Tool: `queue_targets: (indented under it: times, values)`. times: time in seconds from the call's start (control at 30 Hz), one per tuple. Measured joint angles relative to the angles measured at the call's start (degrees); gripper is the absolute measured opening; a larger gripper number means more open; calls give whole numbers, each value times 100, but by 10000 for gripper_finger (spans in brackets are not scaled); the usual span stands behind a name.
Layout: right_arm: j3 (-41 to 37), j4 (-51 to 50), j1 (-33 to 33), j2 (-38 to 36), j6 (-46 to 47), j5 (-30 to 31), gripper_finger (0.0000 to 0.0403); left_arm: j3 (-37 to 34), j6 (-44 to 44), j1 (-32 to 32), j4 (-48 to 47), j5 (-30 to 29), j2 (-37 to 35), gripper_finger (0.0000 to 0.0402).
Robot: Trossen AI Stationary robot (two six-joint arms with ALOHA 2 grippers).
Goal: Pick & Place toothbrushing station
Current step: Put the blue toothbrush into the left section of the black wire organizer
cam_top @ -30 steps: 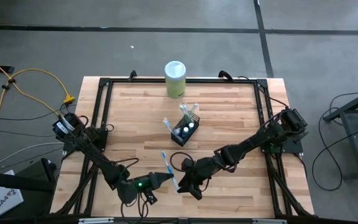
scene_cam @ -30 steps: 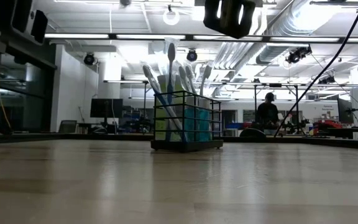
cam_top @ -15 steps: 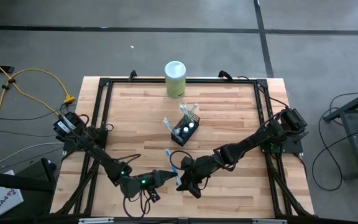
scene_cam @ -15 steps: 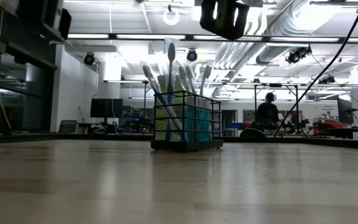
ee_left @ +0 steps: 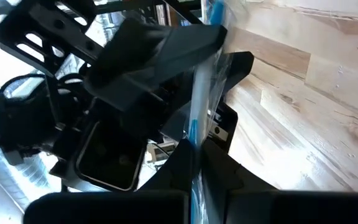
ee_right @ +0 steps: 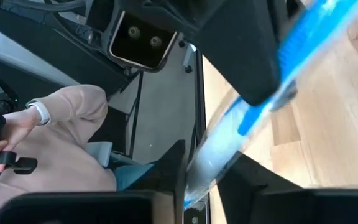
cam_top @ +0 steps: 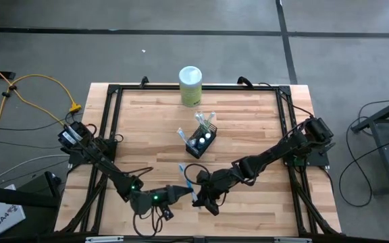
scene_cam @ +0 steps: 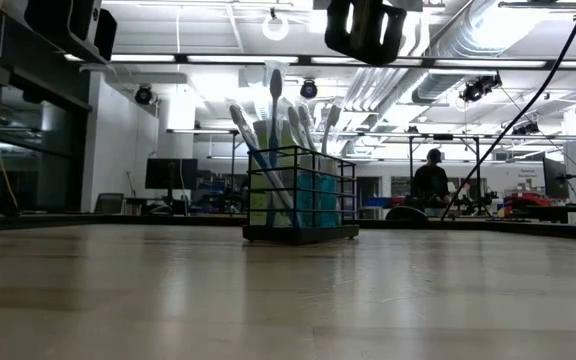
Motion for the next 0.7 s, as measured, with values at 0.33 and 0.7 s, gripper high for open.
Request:
queue_targets:
  times: [0.33,0.7]
  values:
    - [-7,-7,-13,7,52,-186,37,0,48,-64,12,7,0,3]
    - [-7,-12,-42,9,26,-189,32,2,-37,-75,42,75,-2,63]
